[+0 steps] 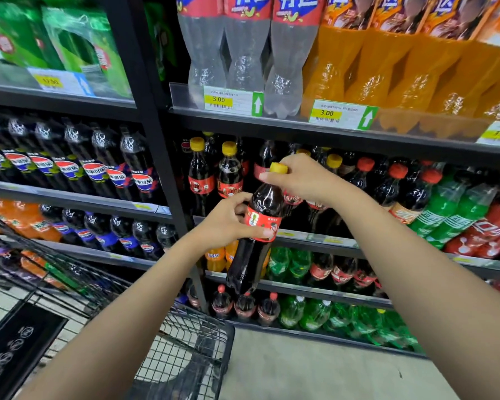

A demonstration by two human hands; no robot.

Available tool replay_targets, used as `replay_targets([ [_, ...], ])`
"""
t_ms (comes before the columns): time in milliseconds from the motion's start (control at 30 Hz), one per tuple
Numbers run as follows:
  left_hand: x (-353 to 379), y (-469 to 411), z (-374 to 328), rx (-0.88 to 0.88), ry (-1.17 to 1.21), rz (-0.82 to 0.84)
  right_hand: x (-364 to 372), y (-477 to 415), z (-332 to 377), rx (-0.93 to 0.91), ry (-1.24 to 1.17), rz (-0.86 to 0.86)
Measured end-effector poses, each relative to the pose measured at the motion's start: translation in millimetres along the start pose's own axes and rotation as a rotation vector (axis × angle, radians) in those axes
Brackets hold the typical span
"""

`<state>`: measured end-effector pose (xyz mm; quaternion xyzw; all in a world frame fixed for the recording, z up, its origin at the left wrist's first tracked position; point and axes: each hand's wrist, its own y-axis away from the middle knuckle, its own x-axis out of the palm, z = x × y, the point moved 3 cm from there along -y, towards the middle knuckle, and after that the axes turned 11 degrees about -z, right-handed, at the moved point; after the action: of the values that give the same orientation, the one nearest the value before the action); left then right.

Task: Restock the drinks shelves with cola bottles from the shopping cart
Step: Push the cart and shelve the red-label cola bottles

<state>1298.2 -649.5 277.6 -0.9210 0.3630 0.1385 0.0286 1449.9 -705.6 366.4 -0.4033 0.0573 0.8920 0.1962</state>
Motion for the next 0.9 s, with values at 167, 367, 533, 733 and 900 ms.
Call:
replay_targets([
  [167, -7, -5, 2, 0.045, -0.072, -0.05, 7, 1, 8, -0.063, 0.046, -0.092],
  [367, -36, -24, -14, 0.137, -0.118, -0.3, 11, -7, 5, -0.13, 0.133, -0.268],
  [533, -64, -41, -30, 0.241, -0.166, -0.577, 8, -19, 1, -0.202, 0.232, -0.338],
  [733, -67, -69, -42, 0.369, -0.579, -0.548, 18, -20, -3, -0.246, 0.265, -0.444],
  [900, -64, -87, -42, 0.388, -0.622, -0.439, 29, -20, -14, -0.283, 0.192, -0.522],
])
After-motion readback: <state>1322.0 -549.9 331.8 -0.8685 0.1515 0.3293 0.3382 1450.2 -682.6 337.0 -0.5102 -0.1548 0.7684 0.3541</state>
